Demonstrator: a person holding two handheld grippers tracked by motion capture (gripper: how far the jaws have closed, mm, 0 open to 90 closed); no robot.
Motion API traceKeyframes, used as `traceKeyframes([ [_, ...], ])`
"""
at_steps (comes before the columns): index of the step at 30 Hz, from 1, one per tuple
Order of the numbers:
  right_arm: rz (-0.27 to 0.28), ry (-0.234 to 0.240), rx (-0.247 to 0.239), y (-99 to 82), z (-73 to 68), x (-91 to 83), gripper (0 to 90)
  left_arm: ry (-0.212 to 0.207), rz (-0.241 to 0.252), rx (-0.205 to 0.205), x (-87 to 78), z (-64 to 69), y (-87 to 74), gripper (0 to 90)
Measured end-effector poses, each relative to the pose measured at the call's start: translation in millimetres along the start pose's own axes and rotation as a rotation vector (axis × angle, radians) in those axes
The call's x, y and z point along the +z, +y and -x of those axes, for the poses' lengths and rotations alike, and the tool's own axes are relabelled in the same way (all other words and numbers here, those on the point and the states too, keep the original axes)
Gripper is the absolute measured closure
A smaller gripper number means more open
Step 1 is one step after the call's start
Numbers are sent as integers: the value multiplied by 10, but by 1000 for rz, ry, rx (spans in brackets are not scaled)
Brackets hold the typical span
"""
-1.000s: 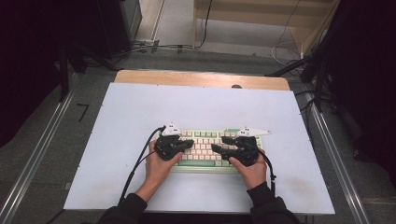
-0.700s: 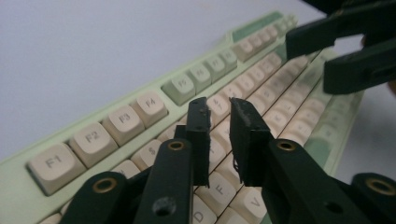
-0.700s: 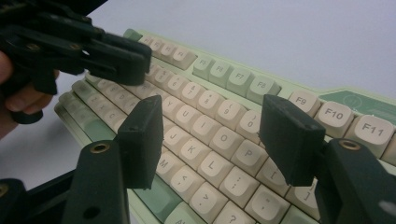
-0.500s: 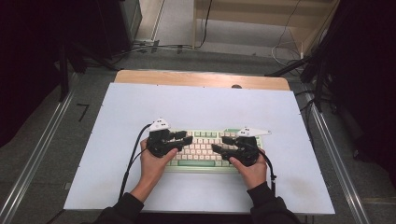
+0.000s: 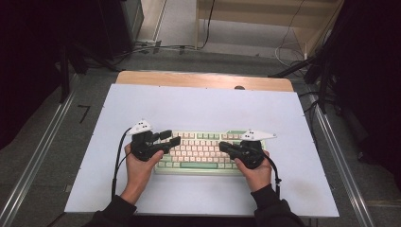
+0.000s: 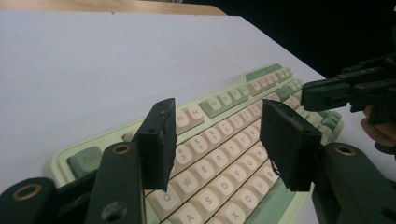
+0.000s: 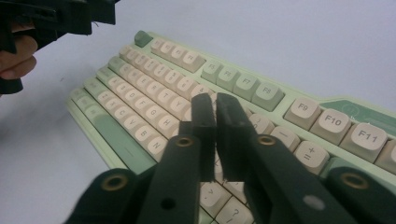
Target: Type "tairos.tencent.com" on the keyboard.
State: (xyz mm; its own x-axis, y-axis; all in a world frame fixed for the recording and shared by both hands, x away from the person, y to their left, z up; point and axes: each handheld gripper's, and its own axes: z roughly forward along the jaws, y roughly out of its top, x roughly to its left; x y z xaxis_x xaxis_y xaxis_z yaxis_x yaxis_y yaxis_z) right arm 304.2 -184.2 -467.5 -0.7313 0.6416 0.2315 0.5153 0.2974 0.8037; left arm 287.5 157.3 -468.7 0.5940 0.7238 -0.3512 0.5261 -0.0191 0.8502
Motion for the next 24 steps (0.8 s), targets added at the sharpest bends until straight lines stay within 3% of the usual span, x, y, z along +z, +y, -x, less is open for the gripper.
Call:
traceKeyframes([
  [9,-6,7,-29,-1,-10,-72,872,12,-5,2,-15,-8,-51,457],
  [24,-146,-6,-67,-125,-43,16,872,3,-24,10,4,44,-109,458],
])
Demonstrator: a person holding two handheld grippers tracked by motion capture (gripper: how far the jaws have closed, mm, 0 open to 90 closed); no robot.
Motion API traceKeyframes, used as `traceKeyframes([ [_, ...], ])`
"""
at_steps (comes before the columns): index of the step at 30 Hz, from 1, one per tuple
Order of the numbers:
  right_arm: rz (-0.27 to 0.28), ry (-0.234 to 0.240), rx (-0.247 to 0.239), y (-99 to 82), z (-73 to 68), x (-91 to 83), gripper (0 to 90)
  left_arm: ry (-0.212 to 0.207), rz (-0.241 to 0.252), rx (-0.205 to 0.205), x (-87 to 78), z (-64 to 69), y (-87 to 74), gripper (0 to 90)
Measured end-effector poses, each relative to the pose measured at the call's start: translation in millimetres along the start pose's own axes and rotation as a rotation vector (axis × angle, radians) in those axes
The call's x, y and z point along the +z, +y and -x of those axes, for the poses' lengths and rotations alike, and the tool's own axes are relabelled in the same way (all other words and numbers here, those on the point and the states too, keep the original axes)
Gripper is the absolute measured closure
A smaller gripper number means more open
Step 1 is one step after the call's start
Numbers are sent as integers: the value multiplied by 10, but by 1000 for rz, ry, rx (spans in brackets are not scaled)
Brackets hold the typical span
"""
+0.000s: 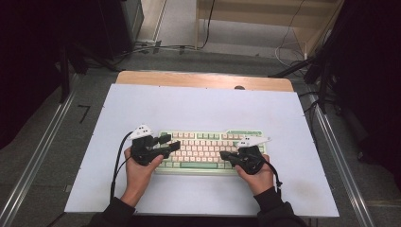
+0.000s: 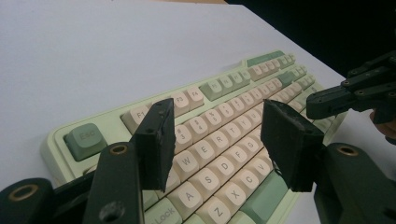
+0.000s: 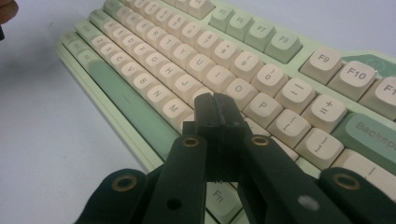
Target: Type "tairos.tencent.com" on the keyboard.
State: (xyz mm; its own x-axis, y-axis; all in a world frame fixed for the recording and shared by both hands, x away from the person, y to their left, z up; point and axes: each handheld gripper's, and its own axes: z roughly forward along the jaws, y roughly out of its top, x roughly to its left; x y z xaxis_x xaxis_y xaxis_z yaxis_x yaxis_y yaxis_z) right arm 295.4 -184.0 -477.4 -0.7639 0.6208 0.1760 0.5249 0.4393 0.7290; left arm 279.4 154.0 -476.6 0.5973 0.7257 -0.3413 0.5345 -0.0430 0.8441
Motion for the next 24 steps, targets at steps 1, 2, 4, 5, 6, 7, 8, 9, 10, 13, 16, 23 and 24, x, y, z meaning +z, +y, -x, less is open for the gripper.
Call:
traceKeyframes([
  [1,-3,-3,-5,-2,1,5,872,0,-1,0,1,1,-1,458],
  [2,-7,-4,-2,-3,1,9,872,-1,-3,-1,2,1,-2,458],
  [4,-13,-3,-2,-9,7,21,872,-4,-5,0,8,0,-5,458],
  [5,-16,-5,-3,-12,9,27,872,-3,-7,2,10,1,-7,458],
  [6,-20,-5,-2,-14,11,33,872,-2,-8,2,12,3,-8,458],
  [7,-23,-5,0,-16,10,39,872,-2,-9,1,14,5,-9,458],
  [8,-28,-5,0,-18,9,44,872,-2,-8,0,17,5,-11,458],
  [9,-32,-4,0,-20,7,49,872,-2,-8,0,18,7,-12,458],
  [10,-33,-4,-3,-22,9,57,872,-1,-9,0,19,8,-13,458],
  [13,-44,-8,-6,-29,8,75,872,-1,-10,2,20,9,-14,458],
  [16,-42,-4,-4,-32,12,79,872,-2,-12,1,21,11,-15,458],
  [23,-53,-3,-7,-51,17,104,872,-2,-16,3,24,12,-17,458],
  [24,-54,2,0,-49,21,103,872,-2,-15,3,25,13,-17,458],
])
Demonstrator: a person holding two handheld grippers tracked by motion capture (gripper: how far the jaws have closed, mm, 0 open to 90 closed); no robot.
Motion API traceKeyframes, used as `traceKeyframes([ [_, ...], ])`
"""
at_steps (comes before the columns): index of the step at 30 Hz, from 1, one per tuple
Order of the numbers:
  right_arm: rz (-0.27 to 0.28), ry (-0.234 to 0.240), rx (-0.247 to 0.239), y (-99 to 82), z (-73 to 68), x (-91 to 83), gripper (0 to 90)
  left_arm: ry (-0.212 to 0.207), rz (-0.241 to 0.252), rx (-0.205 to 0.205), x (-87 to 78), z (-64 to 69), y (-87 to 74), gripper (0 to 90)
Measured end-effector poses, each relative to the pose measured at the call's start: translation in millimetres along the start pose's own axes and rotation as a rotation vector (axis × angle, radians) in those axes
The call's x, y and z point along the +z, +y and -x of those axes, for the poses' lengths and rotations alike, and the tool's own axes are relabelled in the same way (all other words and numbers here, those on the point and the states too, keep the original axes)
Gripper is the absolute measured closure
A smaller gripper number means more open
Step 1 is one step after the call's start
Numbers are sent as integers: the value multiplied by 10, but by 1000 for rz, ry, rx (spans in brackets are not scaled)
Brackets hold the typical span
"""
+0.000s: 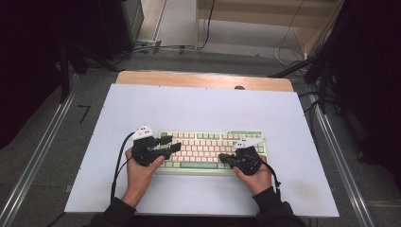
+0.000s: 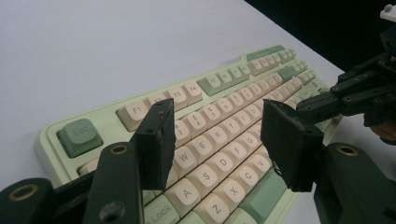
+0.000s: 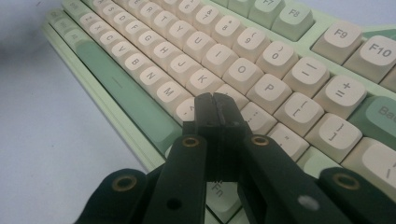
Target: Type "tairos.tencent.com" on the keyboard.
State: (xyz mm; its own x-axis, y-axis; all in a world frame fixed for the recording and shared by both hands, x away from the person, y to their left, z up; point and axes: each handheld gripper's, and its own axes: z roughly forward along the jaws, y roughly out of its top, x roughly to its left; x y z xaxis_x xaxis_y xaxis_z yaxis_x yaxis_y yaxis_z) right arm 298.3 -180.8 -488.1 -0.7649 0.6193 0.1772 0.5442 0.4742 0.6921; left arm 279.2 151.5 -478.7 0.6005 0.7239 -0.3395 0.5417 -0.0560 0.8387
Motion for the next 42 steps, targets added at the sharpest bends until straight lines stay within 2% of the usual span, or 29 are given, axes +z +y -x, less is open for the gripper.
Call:
traceKeyframes([
  [3,28,7,10,11,15,-44,861,0,1,0,-2,-1,1,459],
  [5,79,12,28,23,33,-106,789,0,4,-4,-2,-3,2,459],
  [9,180,16,92,29,105,-202,519,0,-1,-1,4,-3,0,459],
  [12,204,-15,118,22,145,-222,438,-1,-2,1,8,3,-1,459],
  [14,210,-19,134,21,162,-226,407,-3,-3,2,11,5,-2,459],
  [23,203,-24,144,22,183,-207,368,-10,-20,11,40,27,-12,474],
  [28,200,-19,148,23,188,-204,366,-24,-39,28,68,51,-23,531],
  [31,198,-20,148,23,195,-199,365,-40,-62,43,100,75,-34,598],
  [36,197,-18,145,25,191,-191,365,-82,-133,112,188,173,-44,871],
  [37,196,-18,146,26,192,-188,365,-75,-148,127,214,202,-46,900],
  [40,196,-16,147,29,189,-182,370,-55,-190,168,305,266,-55,900],
  [42,197,-16,143,29,186,-183,374,-49,-207,174,350,277,-70,900],
])
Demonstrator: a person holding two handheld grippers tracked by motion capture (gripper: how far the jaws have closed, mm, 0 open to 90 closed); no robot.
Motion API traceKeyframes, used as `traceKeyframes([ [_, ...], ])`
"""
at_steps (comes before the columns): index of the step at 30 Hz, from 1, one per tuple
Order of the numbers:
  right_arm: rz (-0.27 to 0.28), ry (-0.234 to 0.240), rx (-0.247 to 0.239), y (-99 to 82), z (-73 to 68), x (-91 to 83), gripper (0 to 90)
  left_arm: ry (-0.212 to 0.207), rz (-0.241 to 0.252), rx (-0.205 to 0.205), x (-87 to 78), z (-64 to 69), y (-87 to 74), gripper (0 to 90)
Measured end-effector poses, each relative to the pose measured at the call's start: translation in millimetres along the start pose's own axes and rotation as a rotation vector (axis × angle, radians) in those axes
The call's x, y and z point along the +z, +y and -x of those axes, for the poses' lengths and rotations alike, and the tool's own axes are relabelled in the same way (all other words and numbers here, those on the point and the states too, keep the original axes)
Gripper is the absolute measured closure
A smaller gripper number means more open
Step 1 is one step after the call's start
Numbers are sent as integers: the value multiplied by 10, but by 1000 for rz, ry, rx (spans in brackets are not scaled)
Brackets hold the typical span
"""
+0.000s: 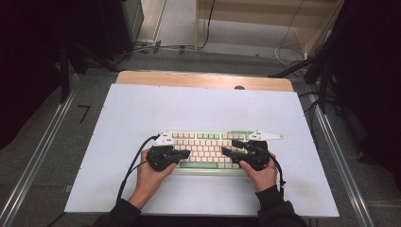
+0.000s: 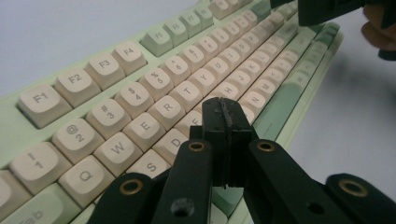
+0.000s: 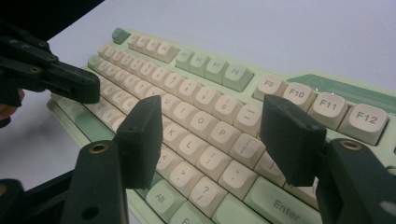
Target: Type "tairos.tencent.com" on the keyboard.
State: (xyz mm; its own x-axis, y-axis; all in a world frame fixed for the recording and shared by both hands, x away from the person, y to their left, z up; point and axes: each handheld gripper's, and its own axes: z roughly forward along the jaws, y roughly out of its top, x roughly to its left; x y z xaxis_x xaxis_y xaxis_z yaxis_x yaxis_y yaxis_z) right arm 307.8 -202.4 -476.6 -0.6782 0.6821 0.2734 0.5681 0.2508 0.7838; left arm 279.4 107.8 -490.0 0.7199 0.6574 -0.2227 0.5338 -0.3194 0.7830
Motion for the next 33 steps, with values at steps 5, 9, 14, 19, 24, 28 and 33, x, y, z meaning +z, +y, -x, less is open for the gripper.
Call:
traceKeyframes([
  [5,2,3,-1,1,0,-4,378,11,-18,10,25,11,-7,900],
  [9,3,4,-2,2,0,-2,378,10,-21,10,24,15,-11,900],
  [14,2,3,-3,1,-2,0,378,8,-27,12,26,20,-16,900],
  [19,0,0,-2,1,-5,0,380,18,-55,27,41,30,-23,900],
  [24,6,3,-2,3,-6,-6,383,7,3,13,-32,21,-5,900],
  [28,9,4,-5,5,1,-12,386,-5,105,-26,-162,-9,17,770],
  [33,10,3,-5,6,-3,-8,395,40,196,-115,-277,-131,-8,472],
])
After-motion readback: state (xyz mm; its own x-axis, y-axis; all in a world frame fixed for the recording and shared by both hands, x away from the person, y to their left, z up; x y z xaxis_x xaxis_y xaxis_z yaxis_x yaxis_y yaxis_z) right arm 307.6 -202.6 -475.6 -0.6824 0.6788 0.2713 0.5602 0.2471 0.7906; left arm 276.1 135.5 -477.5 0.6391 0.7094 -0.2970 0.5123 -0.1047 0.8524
